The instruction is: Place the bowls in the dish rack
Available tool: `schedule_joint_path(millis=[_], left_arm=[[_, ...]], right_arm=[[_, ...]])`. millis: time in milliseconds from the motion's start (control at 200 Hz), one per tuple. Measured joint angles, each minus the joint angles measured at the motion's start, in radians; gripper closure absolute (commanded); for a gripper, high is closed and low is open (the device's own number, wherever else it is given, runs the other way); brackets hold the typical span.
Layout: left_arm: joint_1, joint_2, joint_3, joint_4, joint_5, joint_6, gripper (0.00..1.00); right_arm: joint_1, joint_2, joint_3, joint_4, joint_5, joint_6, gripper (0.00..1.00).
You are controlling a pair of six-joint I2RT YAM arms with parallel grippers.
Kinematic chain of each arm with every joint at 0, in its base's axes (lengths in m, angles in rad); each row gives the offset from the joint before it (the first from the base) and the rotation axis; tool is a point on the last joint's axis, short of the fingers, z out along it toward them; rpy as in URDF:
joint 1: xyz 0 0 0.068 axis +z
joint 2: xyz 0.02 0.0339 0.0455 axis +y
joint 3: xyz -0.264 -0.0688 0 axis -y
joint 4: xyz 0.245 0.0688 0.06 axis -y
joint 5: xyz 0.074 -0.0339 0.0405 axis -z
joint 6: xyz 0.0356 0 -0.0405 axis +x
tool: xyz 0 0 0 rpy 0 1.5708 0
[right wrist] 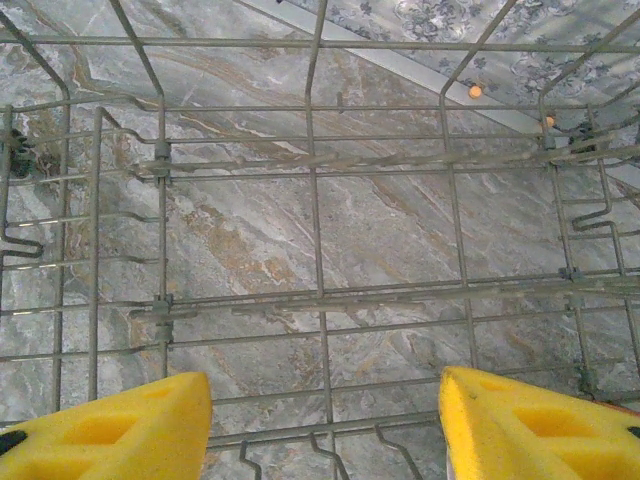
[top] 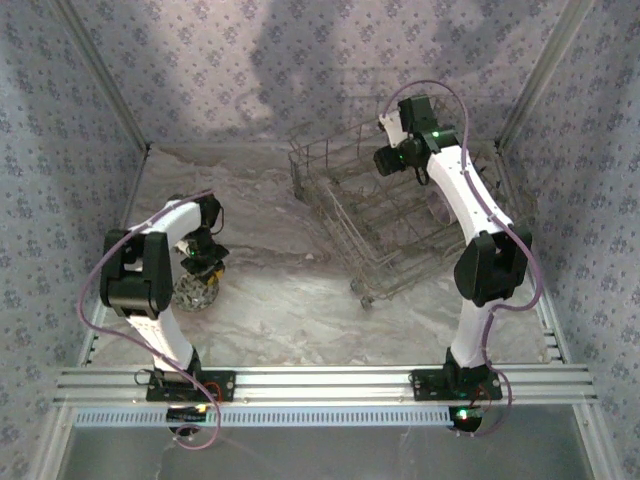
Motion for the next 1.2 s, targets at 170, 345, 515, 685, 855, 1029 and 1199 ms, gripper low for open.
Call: schedule_joint_path(millis=[170, 345, 515, 685, 855, 1029, 1199], left_arm=[[-0.003, -0.032, -0.004, 0.008, 0.0, 0.0, 0.92], [-0.03, -0.082, 0.03, -0.007, -0.002, -0.017, 0.93], [-0.078, -0.128, 0.196, -0.005, -0.001, -0.053, 0.93], [-0.127, -0.127, 0.353, 0.034, -0.002, -0.086, 0.93], [-0.178, -0.064, 0.592, 0.06, -0.032, -0.1, 0.96], [-0.235, 0.045, 0.905, 0.153, -0.111, -0.114, 0.97], [-0.294, 0.136, 1.163, 0.225, -0.18, -0.143, 0.99]], right_arm=[[0.008, 0.0, 0.0, 0.0, 0.0, 0.0, 0.37], [0.011, -0.003, 0.0, 0.0, 0.008, 0.0, 0.36], [0.01, -0.011, 0.006, -0.004, 0.023, 0.0, 0.36], [0.01, -0.012, 0.042, -0.011, 0.041, 0.002, 0.37], [0.01, -0.021, 0.078, -0.01, 0.037, 0.027, 0.41], [0.05, -0.061, 0.098, 0.063, 0.015, 0.064, 0.42], [0.183, -0.13, 0.076, 0.229, -0.01, 0.08, 0.43]])
